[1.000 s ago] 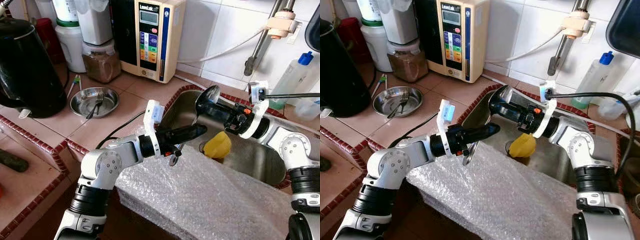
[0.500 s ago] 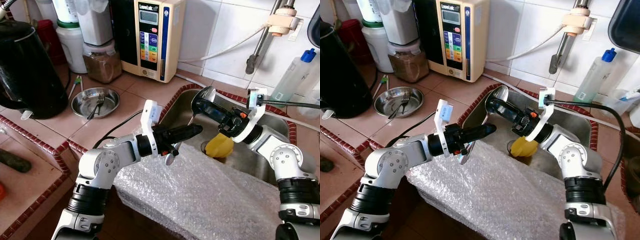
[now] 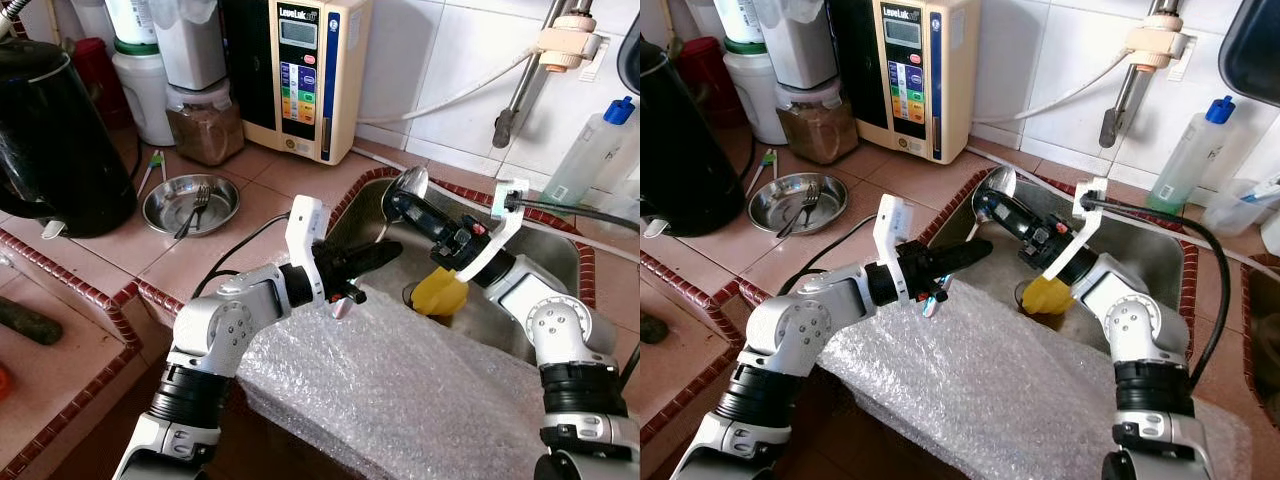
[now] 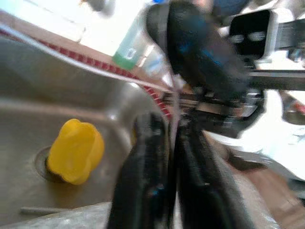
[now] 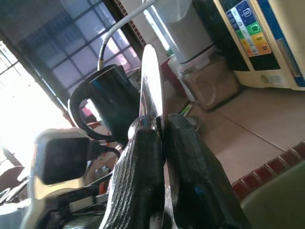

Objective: Kitchen organization

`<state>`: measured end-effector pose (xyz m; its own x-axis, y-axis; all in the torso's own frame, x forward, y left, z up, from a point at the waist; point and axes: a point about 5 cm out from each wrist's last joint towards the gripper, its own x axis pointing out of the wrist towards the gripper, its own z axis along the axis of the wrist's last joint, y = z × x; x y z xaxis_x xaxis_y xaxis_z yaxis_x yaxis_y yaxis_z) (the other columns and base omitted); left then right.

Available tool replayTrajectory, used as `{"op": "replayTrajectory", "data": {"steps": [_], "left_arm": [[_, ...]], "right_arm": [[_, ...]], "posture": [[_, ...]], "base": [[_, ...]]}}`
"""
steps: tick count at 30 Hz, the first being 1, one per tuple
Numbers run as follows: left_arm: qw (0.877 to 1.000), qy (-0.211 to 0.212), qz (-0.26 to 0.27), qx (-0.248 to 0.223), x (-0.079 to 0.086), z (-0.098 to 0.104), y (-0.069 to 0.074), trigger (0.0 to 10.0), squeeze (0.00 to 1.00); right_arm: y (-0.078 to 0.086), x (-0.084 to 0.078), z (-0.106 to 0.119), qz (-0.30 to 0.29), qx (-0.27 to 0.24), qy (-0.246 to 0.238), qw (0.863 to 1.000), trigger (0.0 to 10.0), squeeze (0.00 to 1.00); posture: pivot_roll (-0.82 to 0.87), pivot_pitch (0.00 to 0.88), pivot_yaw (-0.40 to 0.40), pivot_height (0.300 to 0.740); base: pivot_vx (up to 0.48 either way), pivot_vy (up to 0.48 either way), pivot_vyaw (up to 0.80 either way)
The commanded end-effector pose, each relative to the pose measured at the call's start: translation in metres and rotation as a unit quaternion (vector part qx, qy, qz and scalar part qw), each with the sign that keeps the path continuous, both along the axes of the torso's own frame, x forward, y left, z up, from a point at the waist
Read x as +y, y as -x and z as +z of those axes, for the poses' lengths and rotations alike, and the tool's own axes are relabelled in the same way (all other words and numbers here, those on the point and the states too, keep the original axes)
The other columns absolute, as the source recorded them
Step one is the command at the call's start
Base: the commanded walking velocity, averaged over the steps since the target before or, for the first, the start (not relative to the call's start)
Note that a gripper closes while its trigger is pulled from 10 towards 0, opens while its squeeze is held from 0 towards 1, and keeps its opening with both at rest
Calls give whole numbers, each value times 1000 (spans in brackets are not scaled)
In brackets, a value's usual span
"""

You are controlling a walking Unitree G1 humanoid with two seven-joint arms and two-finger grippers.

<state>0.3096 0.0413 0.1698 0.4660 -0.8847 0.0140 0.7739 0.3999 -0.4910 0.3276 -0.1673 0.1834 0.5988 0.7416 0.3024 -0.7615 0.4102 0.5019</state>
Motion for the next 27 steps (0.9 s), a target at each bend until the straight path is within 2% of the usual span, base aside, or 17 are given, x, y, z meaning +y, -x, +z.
{"op": "replayTrajectory", "data": {"steps": [1, 5, 9, 19, 24, 26, 27], "left_arm": [[1000, -14, 10, -11, -2, 3, -4, 10000, 1000], [999, -22, 19, -16, -3, 0, -5, 10000, 1000], [998, -41, 37, -15, 0, -5, -8, 10000, 1000], [997, -67, 28, -6, 9, -16, -3, 10000, 1000], [996, -78, 31, -8, 11, -20, -2, 10000, 1000], [996, -80, 38, -3, 13, -22, -2, 10000, 1000], [995, -92, 42, -4, 15, -24, -3, 10000, 1000]], "right_arm": [[0, 0, 12, -6, -30, 3, 1000, 0, 0], [-1, -1, 13, -11, -33, 0, 999, 0, 0], [-7, -3, 13, -53, -32, 1, 998, 0, 0], [-26, -8, 14, -146, -21, 11, 989, 0, 0], [-36, -27, 9, -236, 8, 40, 971, 0, 0], [-39, -33, 7, -268, 11, 56, 962, 0, 0], [-41, -40, 5, -297, 18, 68, 952, 0, 0]], "posture": [[-43, 25, -21, 740], [-41, 20, -24, 740], [-23, 13, -31, 740], [-16, 7, -38, 740], [-20, 5, -41, 740], [-20, 5, -42, 740], [-18, 3, -42, 740]], "base": [[0, 0, 0], [0, 0, 0], [0, 0, 0], [0, 0, 0], [0, 0, 0], [0, 0, 0], [0, 0, 0]]}}
